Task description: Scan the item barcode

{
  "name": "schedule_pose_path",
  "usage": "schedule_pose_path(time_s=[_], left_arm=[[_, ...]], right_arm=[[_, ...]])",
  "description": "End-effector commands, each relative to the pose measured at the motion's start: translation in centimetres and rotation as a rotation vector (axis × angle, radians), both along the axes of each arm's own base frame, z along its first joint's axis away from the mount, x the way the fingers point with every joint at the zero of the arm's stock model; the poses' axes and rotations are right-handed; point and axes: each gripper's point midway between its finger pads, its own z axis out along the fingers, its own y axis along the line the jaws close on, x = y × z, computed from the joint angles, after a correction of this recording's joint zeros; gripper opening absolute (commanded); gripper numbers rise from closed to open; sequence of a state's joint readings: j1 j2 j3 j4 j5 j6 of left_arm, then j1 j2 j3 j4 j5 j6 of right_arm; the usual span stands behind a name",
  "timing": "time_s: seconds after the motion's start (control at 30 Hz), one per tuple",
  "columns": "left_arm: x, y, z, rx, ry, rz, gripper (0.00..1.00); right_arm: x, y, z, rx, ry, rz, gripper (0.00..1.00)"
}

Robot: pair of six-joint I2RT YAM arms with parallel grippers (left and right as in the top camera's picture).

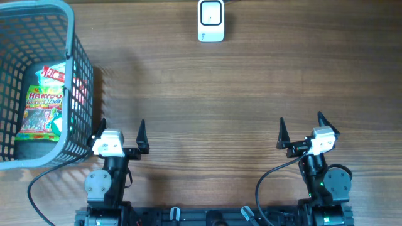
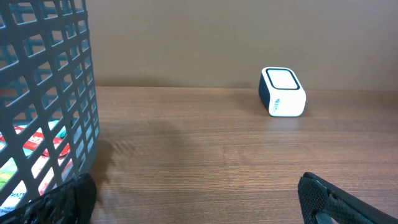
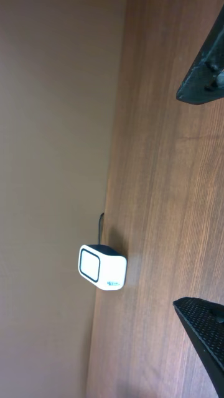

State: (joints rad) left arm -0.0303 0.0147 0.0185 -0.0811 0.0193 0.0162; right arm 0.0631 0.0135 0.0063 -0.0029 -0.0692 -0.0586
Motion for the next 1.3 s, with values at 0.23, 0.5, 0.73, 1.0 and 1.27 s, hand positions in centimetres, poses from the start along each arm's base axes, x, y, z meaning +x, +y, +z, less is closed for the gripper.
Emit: schedule_pose_path(time_s=[0.23, 0.5, 0.73, 1.0, 1.27], left_arm=[[0.05, 0.42, -0.26, -0.003, -0.003, 0.021, 1.00], [0.05, 0.42, -0.26, -0.004, -0.003, 0.021, 1.00], [0.05, 0.42, -0.26, -0.004, -0.003, 0.021, 1.00], [0.05, 0.42, -0.26, -0.004, -0.003, 0.021, 1.00], [0.05, 0.42, -0.26, -0.004, -0.003, 0.021, 1.00]], right_arm=[[0.00, 0.02, 0.05, -0.017, -0.006, -0.003, 1.00], [0.00, 0.02, 0.05, -0.017, -0.006, -0.003, 1.00], [0.00, 0.02, 0.05, -0.017, -0.006, -0.003, 1.00], [0.00, 0.02, 0.05, -0.017, -0.006, -0.003, 1.00], [0.00, 0.02, 0.05, -0.017, -0.006, -0.003, 1.00]])
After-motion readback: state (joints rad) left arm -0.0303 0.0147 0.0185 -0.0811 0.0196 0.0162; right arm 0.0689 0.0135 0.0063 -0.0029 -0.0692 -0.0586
